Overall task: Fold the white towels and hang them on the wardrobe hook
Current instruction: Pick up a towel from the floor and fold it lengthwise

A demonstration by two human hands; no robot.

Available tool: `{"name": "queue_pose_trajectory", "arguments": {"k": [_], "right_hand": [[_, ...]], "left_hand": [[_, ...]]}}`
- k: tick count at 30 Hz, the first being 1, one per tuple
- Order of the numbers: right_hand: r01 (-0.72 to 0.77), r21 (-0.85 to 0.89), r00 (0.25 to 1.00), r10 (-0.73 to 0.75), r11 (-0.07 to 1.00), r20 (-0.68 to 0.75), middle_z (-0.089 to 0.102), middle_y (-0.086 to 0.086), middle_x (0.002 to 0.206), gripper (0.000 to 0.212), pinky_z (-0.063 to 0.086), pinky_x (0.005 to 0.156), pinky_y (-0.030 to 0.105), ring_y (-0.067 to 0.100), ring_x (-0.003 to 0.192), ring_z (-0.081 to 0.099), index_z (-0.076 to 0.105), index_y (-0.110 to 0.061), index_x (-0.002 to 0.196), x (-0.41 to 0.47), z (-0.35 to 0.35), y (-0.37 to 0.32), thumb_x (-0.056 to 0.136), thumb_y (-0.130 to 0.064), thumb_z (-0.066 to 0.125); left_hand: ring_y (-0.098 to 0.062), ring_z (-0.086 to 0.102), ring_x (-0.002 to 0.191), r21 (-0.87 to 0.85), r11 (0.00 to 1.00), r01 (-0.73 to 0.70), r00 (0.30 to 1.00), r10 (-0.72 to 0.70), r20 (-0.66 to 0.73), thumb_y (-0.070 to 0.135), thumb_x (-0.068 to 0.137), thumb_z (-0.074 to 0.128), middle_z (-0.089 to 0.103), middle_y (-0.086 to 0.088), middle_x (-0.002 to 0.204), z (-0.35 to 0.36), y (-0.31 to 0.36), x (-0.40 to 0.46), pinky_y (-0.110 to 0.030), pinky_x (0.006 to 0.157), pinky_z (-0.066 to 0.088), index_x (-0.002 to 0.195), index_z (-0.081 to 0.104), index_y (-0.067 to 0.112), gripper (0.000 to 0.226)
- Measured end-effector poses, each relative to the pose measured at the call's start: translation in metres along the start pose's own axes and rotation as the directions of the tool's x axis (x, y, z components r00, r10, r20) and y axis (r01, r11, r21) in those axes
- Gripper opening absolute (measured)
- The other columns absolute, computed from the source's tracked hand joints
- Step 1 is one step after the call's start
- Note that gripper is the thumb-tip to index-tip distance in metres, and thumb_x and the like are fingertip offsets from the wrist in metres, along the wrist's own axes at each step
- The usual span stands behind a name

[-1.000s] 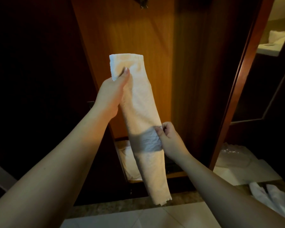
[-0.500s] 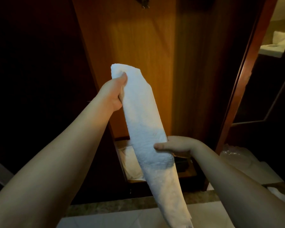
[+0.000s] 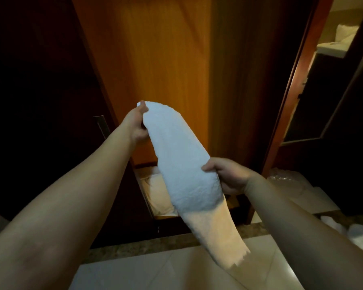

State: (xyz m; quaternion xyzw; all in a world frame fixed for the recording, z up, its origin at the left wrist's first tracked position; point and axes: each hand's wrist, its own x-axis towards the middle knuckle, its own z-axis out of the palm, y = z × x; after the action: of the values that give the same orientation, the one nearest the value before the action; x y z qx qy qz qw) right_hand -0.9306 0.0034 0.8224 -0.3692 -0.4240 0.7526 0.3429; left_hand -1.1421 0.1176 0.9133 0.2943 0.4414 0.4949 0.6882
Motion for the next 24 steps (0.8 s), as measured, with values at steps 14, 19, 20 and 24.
{"name": "queue_pose_trajectory", "arguments": {"k": [14, 19, 20, 24], "right_hand": [[0.346, 0.006, 0.905, -0.332, 0.938, -0.267, 0.066, 0.014, 0.131, 0.046, 0.041, 0.11, 0.045, 0.029, 0.125, 0.061, 0.053, -0.007, 0.137, -0.02, -0.014, -0.051, 0.107, -0.027, 0.024], [0.407, 0.041, 0.874, -0.376, 0.912, -0.309, 0.064, 0.014, 0.134, 0.074, 0.049, 0.103, 0.047, 0.032, 0.125, 0.061, 0.054, -0.016, 0.139, -0.026, -0.015, -0.038, 0.086, -0.067, 0.057], [0.378, 0.029, 0.883, -0.352, 0.925, -0.311, 0.064, 0.016, 0.134, 0.092, 0.048, 0.105, 0.05, 0.034, 0.124, 0.061, 0.053, -0.017, 0.14, -0.025, -0.014, -0.032, 0.07, -0.074, 0.071], [0.314, 0.008, 0.921, -0.302, 0.949, -0.247, 0.066, 0.018, 0.129, 0.108, 0.045, 0.107, 0.052, 0.035, 0.121, 0.063, 0.056, -0.014, 0.137, -0.02, -0.011, -0.023, 0.046, -0.061, 0.092]], "left_hand": [[-0.025, 0.072, 0.101, 0.473, 0.867, -0.156, 0.876, -0.1, 0.472, 0.053, 0.055, 0.091, 0.075, -0.009, 0.109, -0.004, -0.107, -0.035, -0.033, 0.081, 0.058, 0.113, 0.07, 0.011, 0.075], [-0.027, 0.071, 0.103, 0.503, 0.846, -0.176, 0.871, -0.105, 0.48, 0.034, 0.081, 0.07, 0.075, -0.009, 0.11, 0.004, -0.091, -0.038, -0.04, 0.089, 0.056, 0.118, 0.064, 0.008, 0.046], [-0.029, 0.07, 0.105, 0.513, 0.84, -0.178, 0.865, -0.115, 0.489, 0.035, 0.082, 0.071, 0.074, -0.009, 0.111, 0.007, -0.089, -0.04, -0.042, 0.091, 0.056, 0.12, 0.063, 0.009, 0.047], [-0.029, 0.071, 0.105, 0.525, 0.829, -0.192, 0.887, -0.083, 0.454, 0.034, 0.091, 0.069, 0.074, -0.01, 0.112, 0.017, -0.075, -0.045, -0.046, 0.095, 0.055, 0.12, 0.062, 0.011, 0.038]]}}
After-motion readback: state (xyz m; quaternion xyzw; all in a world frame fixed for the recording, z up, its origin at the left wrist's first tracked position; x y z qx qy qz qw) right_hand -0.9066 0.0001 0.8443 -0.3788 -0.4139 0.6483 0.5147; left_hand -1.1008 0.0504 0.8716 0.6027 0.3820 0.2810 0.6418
